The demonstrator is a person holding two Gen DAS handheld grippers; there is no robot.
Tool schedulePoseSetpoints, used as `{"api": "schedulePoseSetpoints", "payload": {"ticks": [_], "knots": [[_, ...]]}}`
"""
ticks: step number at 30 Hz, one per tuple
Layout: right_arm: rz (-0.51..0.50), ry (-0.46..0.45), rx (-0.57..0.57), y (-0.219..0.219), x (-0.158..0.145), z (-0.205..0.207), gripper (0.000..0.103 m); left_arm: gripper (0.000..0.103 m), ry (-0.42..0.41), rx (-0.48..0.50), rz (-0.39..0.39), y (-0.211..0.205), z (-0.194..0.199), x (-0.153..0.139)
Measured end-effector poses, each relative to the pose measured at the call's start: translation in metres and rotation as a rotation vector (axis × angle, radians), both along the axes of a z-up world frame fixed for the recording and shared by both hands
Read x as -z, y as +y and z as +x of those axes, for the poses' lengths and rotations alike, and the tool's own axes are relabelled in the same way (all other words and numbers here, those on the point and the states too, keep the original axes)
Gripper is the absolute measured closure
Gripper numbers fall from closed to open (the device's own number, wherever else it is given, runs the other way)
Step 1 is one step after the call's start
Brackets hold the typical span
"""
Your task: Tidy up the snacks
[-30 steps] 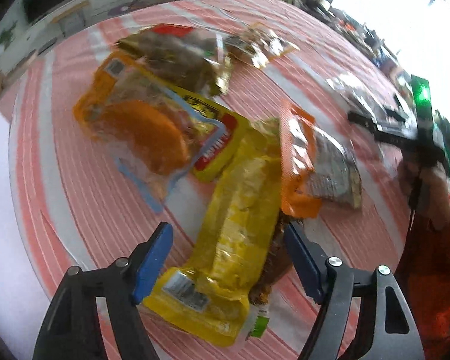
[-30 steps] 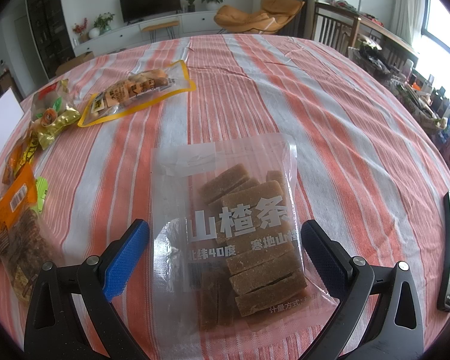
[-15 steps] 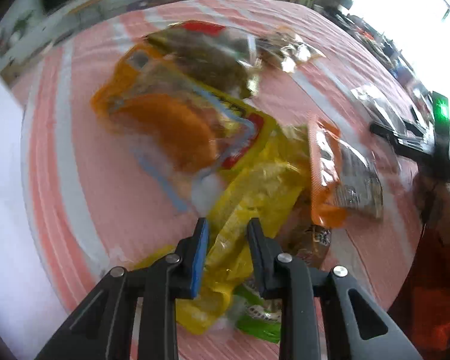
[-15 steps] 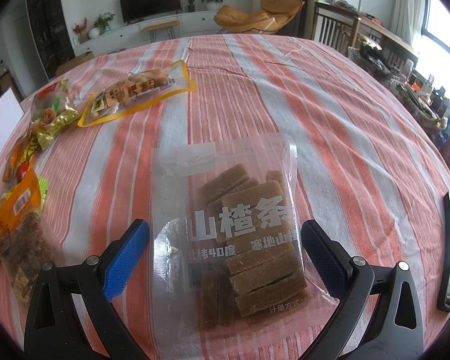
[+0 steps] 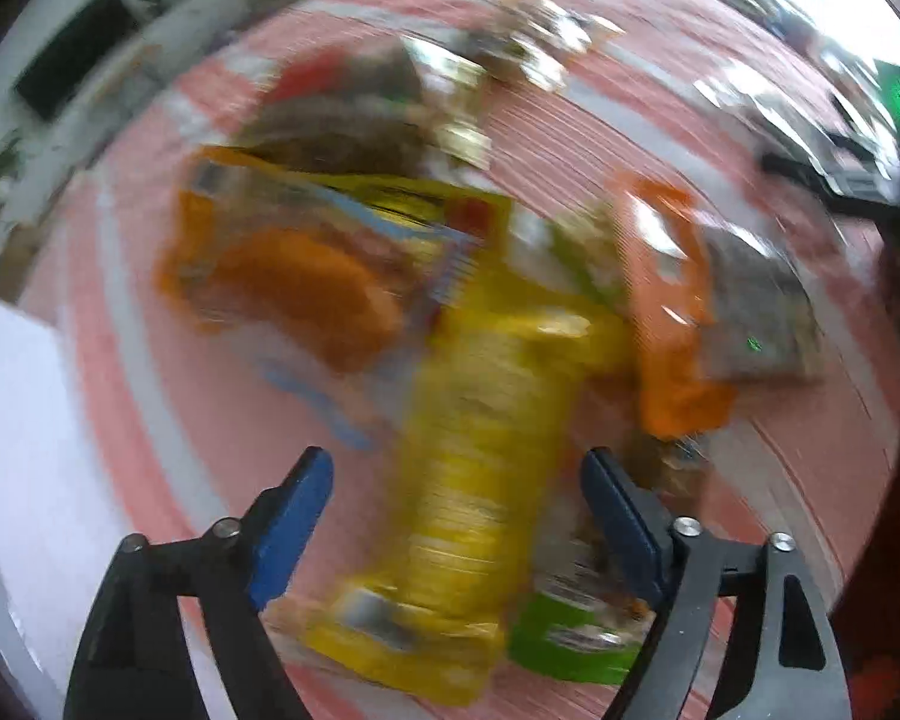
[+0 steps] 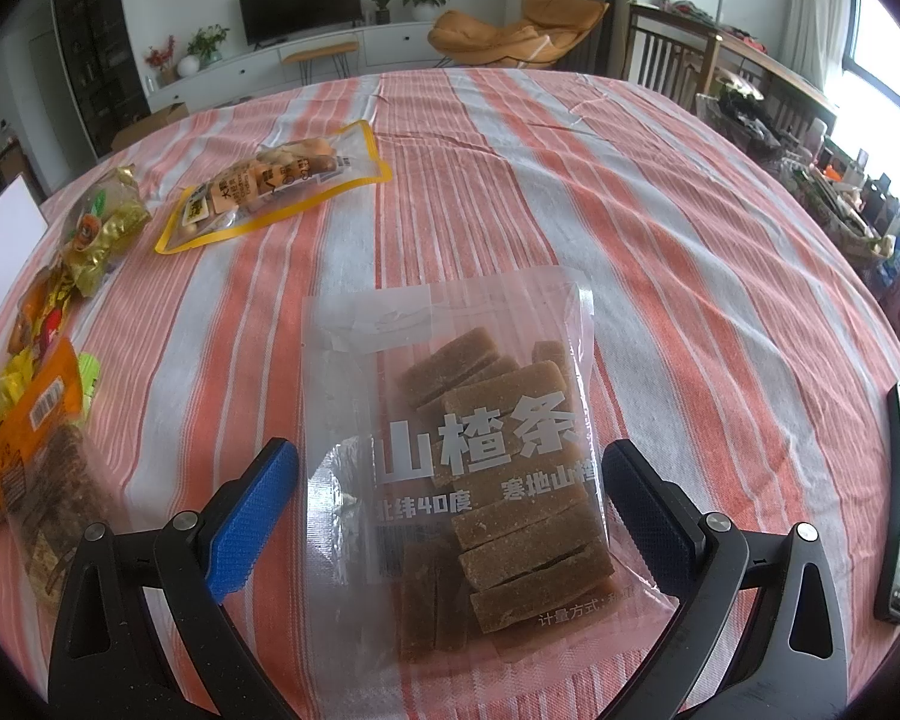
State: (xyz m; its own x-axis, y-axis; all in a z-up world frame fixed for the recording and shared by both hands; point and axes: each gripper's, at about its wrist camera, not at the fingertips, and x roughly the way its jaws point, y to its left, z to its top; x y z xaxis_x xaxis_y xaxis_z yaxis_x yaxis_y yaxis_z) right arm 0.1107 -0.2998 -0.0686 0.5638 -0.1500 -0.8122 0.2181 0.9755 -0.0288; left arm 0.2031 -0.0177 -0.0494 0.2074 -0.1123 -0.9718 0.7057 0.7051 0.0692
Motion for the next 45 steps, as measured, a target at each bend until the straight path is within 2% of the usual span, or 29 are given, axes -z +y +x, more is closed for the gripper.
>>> {"api": "schedulePoseSetpoints", "payload": {"ticks": [1, 2, 3, 5, 7, 8, 9, 11, 12, 14, 16, 17, 18, 19, 20, 23, 25, 28, 30, 32, 33, 34, 35, 36, 38, 40, 41, 45], "knots": [[0.000, 0.000, 0.000, 0.000, 0.000, 0.000, 0.001, 0.034, -0.014, 0.027, 0.015, -0.002, -0.006, 0.002], [0.000, 0.000, 0.000, 0.000, 0.000, 0.000, 0.001, 0.037, -0.015, 0.021, -0.005, 0.000, -0.007, 0.000], [0.000, 0.000, 0.000, 0.000, 0.000, 0.000, 0.001, 0.053, -0.002, 0.001, -0.016, 0.004, -0.006, 0.000], [-0.001, 0.000, 0.000, 0.000, 0.000, 0.000, 0.001, 0.056, 0.029, -0.046, -0.062, 0.014, -0.003, -0.002], [-0.001, 0.000, 0.000, 0.000, 0.000, -0.001, 0.001, 0.057, -0.010, -0.076, -0.053, 0.026, -0.006, -0.003], [-0.001, 0.000, 0.000, 0.000, 0.000, -0.001, 0.001, 0.058, -0.017, -0.109, -0.078, 0.034, -0.006, -0.007], [0.002, -0.001, 0.000, 0.000, 0.000, -0.001, 0.001, 0.064, -0.018, -0.149, -0.124, 0.043, -0.005, -0.012], [0.019, -0.008, -0.008, 0.000, -0.002, 0.000, 0.001, 0.064, -0.002, -0.230, -0.208, 0.064, -0.007, -0.021], [0.067, -0.011, -0.030, -0.004, -0.005, -0.001, 0.001, 0.064, -0.004, -0.260, -0.239, 0.071, -0.009, -0.025], [0.302, -0.039, -0.047, -0.030, -0.015, -0.006, 0.001, 0.064, -0.011, -0.300, -0.291, 0.084, -0.017, -0.032], [0.565, -0.048, 0.004, -0.067, -0.018, -0.010, 0.001, 0.063, -0.010, -0.334, -0.342, 0.096, -0.028, -0.037], [0.647, -0.040, 0.034, -0.082, -0.019, -0.009, 0.002, 0.063, -0.006, -0.354, -0.374, 0.101, -0.031, -0.038], [0.662, -0.020, 0.081, -0.099, -0.023, -0.007, 0.002, 0.063, -0.004, -0.369, -0.396, 0.101, -0.036, -0.039], [0.632, -0.006, 0.092, -0.104, -0.028, -0.005, 0.002, 0.063, 0.002, -0.398, -0.436, 0.108, -0.038, -0.039], [0.558, 0.027, 0.079, -0.105, -0.034, 0.001, 0.002, 0.063, 0.008, -0.419, -0.468, 0.111, -0.041, -0.041], [0.346, 0.191, -0.098, -0.071, -0.038, 0.021, 0.002, 0.063, 0.025, -0.492, -0.602, 0.125, -0.050, -0.049], [0.234, 0.287, -0.135, -0.045, -0.030, 0.027, 0.002, 0.063, 0.031, -0.544, -0.698, 0.138, -0.055, -0.056], [0.170, 0.336, -0.171, -0.015, -0.018, 0.031, 0.002, 0.063, 0.041, -0.586, -0.785, 0.139, -0.056, -0.061], [0.167, 0.357, -0.161, -0.007, -0.008, 0.032, 0.003, 0.063, 0.028, -0.598, -0.789, 0.143, -0.062, -0.067], [0.101, 0.304, -0.147, -0.002, -0.012, 0.028, 0.036, 0.063, 0.022, -0.607, -0.821, 0.148, -0.069, -0.074], [0.095, 0.287, -0.131, -0.004, -0.016, 0.026, 0.043, 0.063, 0.017, -0.613, -0.840, 0.151, -0.073, -0.078], [0.128, 0.256, -0.110, -0.009, -0.023, 0.022, 0.057, 0.063, 0.006, -0.616, -0.859, 0.155, -0.078, -0.084], [0.184, 0.235, -0.098, -0.015, -0.028, 0.018, 0.059, 0.063, -0.006, -0.619, -0.872, 0.158, -0.082, -0.087], [0.251, 0.209, -0.075, -0.023, -0.035, 0.014, 0.059, 0.063, -0.022, -0.623, -0.886, 0.162, -0.086, -0.092], [0.289, 0.169, -0.050, -0.032, -0.045, 0.008, 0.059, 0.063, -0.050, -0.640, -0.915, 0.171, -0.092, -0.102], [0.372, 0.126, -0.039, -0.038, -0.056, 0.003, 0.059, 0.063, -0.070, -0.651, -0.942, 0.181, -0.098, -0.110], [0.453, 0.103, -0.043, -0.039, -0.062, 0.000, 0.059, 0.063, -0.086, -0.662, -0.954, 0.188, -0.103, -0.117], [0.611, 0.054, -0.146, -0.001, -0.092, -0.003, 0.059, 0.063, -0.154, -0.703, -0.947, 0.218, -0.113, -0.134]]}}
